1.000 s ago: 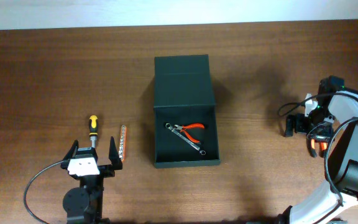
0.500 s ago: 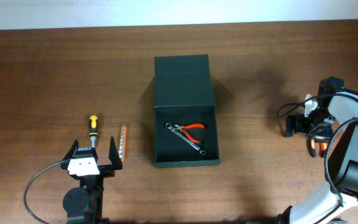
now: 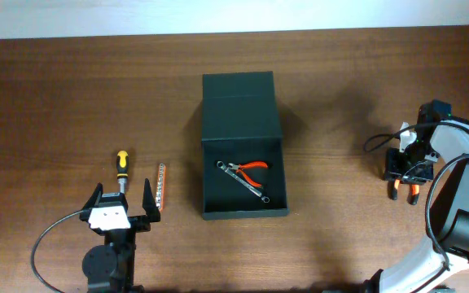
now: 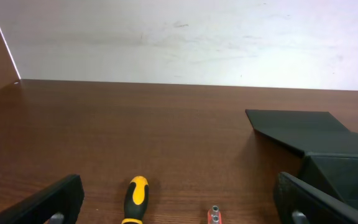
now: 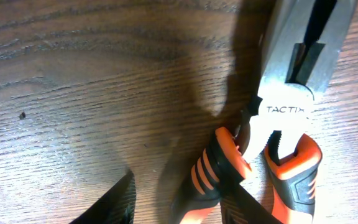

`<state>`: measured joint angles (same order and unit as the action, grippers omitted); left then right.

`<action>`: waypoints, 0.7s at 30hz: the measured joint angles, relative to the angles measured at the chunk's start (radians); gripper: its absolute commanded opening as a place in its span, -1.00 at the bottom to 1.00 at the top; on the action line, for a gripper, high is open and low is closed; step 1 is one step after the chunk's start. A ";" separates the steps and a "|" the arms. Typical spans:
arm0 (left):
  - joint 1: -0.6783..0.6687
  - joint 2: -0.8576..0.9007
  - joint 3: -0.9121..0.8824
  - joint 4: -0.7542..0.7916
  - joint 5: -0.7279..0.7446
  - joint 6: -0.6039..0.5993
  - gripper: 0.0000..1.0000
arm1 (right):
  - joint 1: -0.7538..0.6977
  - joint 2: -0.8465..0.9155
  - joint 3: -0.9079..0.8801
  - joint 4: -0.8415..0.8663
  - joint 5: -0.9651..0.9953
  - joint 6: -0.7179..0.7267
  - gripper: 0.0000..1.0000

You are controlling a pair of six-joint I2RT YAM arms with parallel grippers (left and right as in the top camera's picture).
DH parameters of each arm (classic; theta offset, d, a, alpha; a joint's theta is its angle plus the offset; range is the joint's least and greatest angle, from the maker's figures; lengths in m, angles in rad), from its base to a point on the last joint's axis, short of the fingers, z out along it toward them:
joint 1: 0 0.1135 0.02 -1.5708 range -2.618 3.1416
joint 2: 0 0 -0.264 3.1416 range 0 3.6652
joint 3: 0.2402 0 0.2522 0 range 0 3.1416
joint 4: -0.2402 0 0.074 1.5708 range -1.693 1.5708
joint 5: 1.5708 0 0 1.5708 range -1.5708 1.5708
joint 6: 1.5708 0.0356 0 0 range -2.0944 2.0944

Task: Pack container
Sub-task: 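Close the right gripper on the pliers hinge and lift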

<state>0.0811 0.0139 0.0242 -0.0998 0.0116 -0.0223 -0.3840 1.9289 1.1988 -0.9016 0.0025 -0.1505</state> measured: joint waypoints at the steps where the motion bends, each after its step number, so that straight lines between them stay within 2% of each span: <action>1: 0.000 0.000 0.000 0.000 0.000 0.000 0.99 | 0.000 0.000 0.000 0.001 0.000 0.002 -0.19; 16: 0.000 0.000 0.000 0.000 0.000 0.000 0.99 | 0.000 -0.002 0.000 0.037 -0.004 0.091 -0.28; 21: 0.000 0.000 0.000 0.000 0.000 0.000 0.99 | 0.000 -0.002 0.000 0.043 -0.007 0.119 -0.46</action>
<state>0.0811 0.0139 0.0242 -0.0998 0.0116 -0.0223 -0.3836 1.9274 1.1988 -0.8581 -0.0044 -0.0315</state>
